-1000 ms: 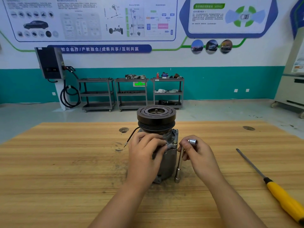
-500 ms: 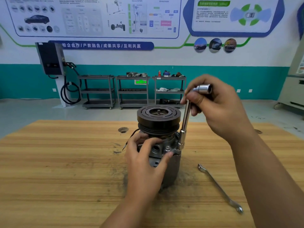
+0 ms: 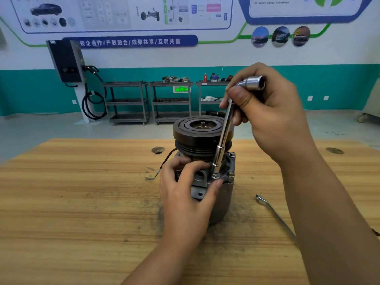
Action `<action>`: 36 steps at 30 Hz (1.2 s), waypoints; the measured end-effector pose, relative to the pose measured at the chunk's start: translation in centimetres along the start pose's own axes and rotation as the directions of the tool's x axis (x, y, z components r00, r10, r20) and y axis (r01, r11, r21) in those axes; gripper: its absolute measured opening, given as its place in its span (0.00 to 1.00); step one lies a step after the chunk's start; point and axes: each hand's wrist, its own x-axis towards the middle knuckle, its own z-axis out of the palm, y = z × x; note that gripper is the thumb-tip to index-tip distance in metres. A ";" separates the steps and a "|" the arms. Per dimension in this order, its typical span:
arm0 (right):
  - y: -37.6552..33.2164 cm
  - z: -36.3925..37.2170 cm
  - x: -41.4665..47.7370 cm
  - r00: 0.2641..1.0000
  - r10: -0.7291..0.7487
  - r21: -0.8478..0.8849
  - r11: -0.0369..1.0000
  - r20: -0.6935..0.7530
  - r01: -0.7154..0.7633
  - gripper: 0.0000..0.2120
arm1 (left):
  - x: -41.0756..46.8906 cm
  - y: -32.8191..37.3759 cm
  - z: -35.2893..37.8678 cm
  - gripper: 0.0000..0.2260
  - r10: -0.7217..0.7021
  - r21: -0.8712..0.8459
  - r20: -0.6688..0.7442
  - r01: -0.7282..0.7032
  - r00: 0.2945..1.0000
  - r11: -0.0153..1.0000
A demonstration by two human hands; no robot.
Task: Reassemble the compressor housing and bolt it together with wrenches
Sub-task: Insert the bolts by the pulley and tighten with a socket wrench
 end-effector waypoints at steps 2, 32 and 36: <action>-0.2 0.1 -0.1 1.000 -0.013 0.004 1.000 0.015 0.013 0.07 | 0.0 0.0 0.0 0.11 -0.006 -0.007 0.003 0.006 1.000 1.000; 0.3 -0.2 -0.4 0.963 0.163 0.052 0.983 0.216 -0.178 0.09 | 0.1 -0.1 -0.5 0.09 -0.025 -0.103 0.054 0.031 0.998 0.994; 0.5 0.1 -0.5 0.966 0.163 0.031 0.984 0.200 -0.173 0.09 | 0.6 0.7 -0.5 0.04 -0.051 -0.074 0.015 0.052 0.999 0.996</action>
